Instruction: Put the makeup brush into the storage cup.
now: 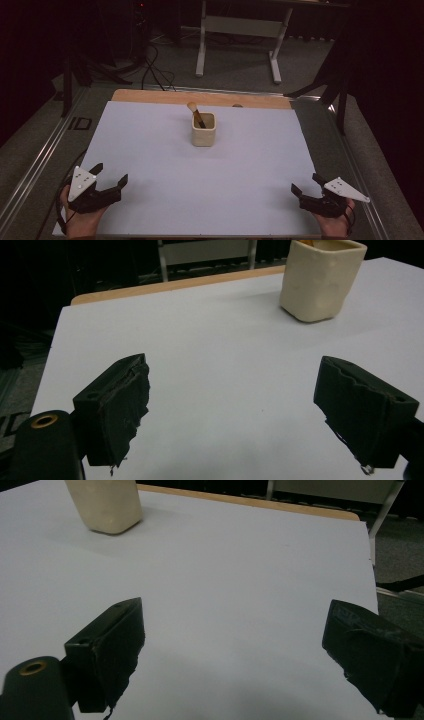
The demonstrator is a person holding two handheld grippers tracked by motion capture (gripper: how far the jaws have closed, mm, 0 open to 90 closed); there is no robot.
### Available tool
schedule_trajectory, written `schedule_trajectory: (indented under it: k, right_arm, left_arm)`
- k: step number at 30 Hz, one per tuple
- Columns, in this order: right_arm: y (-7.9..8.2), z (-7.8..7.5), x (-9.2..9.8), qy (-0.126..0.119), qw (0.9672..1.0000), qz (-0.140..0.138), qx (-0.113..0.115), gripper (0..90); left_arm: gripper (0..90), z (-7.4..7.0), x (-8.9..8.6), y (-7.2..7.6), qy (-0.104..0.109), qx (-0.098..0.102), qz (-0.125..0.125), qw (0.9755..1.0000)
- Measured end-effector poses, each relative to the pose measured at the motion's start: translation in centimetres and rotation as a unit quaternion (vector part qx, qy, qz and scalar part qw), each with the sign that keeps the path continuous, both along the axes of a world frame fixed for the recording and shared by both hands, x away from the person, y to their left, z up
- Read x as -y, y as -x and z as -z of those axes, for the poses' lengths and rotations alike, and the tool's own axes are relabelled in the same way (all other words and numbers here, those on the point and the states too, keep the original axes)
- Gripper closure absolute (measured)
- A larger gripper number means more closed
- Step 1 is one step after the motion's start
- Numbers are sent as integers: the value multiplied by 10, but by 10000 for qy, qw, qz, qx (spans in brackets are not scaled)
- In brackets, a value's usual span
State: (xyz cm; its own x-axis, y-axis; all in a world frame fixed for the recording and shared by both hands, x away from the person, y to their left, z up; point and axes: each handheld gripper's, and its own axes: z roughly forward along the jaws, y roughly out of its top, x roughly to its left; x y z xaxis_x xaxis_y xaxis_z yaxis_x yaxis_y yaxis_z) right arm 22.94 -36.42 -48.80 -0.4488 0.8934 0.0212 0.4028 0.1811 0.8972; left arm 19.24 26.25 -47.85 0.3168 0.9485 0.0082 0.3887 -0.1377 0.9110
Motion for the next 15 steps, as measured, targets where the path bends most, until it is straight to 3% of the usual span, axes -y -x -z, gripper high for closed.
schedule_trajectory:
  k: [15]
  right_arm:
    - [0, 0, 1, -16, 10000, -7, 0, 96]
  left_arm:
    - [153, 2, -7, 2, 56, 16, -110, 9999]
